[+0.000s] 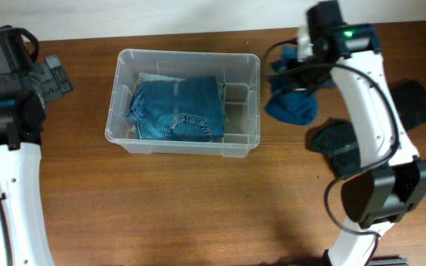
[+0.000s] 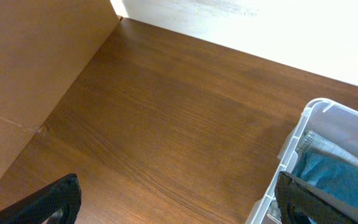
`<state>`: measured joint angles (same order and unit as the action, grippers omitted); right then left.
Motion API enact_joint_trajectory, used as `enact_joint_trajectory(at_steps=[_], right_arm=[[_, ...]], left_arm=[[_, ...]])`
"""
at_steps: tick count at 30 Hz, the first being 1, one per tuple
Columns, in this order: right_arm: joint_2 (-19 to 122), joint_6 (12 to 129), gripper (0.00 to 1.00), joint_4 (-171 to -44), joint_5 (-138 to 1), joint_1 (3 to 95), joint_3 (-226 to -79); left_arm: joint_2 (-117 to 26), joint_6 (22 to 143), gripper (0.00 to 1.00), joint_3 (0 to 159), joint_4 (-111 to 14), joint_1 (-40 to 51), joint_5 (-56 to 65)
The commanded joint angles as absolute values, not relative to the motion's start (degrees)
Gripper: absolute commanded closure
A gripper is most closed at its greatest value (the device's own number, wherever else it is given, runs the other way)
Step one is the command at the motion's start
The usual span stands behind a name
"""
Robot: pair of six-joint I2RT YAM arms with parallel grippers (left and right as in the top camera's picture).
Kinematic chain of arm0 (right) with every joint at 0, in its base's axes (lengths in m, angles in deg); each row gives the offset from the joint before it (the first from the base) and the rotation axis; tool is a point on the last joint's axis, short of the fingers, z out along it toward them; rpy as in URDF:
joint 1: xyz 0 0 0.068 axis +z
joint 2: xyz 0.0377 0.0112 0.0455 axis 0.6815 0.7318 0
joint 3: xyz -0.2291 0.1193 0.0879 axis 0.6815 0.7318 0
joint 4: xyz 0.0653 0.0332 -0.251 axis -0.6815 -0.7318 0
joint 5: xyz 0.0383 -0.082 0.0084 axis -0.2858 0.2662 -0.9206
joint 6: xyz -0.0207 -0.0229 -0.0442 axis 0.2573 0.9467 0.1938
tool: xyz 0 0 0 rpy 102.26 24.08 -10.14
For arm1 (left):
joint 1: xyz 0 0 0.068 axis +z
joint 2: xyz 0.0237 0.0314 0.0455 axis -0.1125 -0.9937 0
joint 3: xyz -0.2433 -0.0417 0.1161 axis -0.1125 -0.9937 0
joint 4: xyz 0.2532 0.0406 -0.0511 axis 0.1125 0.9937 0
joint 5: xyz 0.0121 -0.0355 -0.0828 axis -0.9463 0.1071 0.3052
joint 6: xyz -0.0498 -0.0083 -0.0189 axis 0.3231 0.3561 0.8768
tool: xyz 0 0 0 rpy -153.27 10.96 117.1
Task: Pack container
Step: 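Lift the teal shirt with the right gripper over the bin's right side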
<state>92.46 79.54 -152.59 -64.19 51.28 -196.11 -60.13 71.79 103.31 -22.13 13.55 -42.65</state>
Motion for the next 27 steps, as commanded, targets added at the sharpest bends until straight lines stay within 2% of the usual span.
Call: enact_joint_trajectory(at_steps=[1,10,22,25,27], right_arm=[[89.97,79.93,0.96,-154.73,-64.52,57.03,-201.14],[90.01,75.67,0.96,-154.05,-64.26,66.78,-201.62],[96.11,73.09,0.96,-151.8,-64.1,68.92,-201.51],[99.21,72.7,0.72,-151.19,-64.52,69.22,-201.51],[100.44,72.7,0.5,-151.32,-64.52,69.6,-201.51]], left_arm=[[-61.38,72.51,0.0,103.98,-22.18,13.77,-42.23],[-61.73,72.51,0.01,103.98,-22.03,13.77,-42.14],[-61.73,72.51,0.01,103.98,-21.35,13.77,-40.29],[-61.73,72.51,0.01,103.98,-21.15,13.77,-40.29],[-61.73,72.51,0.01,103.98,-21.15,13.77,-40.29]])
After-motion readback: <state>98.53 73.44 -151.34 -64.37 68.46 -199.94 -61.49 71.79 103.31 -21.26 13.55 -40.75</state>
